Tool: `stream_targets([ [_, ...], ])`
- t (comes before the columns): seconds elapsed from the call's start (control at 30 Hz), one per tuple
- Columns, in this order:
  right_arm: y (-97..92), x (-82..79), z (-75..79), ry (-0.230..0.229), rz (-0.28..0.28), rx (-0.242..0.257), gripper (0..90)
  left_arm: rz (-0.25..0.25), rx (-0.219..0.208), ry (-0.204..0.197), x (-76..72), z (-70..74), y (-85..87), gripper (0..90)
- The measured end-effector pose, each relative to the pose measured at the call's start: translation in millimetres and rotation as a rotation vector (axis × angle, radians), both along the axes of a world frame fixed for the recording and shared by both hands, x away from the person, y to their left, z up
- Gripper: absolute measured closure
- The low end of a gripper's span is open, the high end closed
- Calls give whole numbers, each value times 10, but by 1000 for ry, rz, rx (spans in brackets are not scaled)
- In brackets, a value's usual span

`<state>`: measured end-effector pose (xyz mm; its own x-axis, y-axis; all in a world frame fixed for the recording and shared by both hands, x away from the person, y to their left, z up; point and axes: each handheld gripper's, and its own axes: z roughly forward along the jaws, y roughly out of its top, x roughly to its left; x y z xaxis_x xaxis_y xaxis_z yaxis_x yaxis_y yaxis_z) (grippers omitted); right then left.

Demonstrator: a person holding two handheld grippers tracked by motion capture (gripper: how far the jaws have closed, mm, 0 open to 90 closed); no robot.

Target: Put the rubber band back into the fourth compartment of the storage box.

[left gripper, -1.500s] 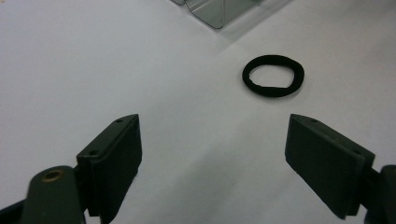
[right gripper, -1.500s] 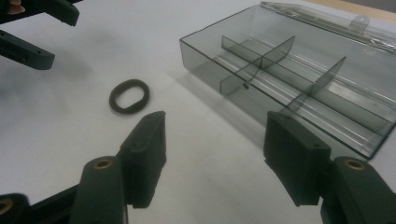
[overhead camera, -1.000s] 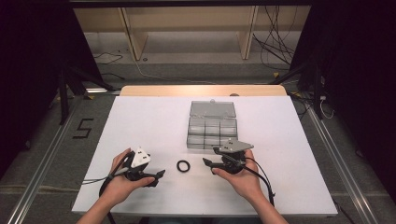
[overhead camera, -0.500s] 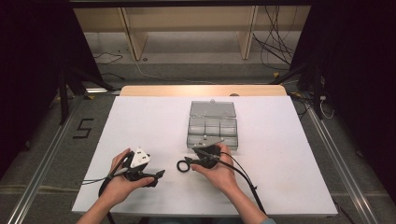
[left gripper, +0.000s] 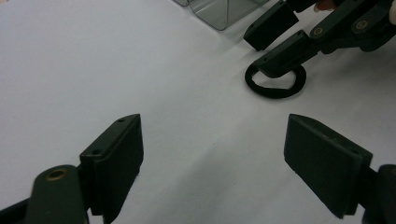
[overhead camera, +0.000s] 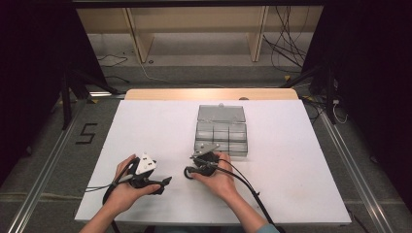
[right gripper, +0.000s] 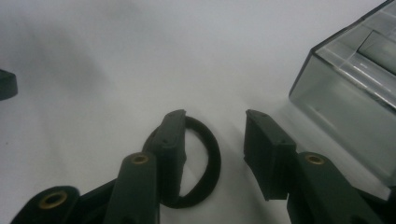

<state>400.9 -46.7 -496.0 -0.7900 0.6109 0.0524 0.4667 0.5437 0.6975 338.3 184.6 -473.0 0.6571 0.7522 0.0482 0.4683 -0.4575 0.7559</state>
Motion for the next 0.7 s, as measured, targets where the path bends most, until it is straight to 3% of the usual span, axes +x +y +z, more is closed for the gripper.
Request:
stream_targets([
  [0.13,14,2,-6,4,2,-19,623,0,-2,-2,-1,2,-2,195],
  [0.3,41,-12,5,-29,18,-72,699,-3,1,-1,-2,3,-3,195],
  [0.7,84,-33,11,-15,11,-82,870,-5,2,-1,-4,0,-15,197],
])
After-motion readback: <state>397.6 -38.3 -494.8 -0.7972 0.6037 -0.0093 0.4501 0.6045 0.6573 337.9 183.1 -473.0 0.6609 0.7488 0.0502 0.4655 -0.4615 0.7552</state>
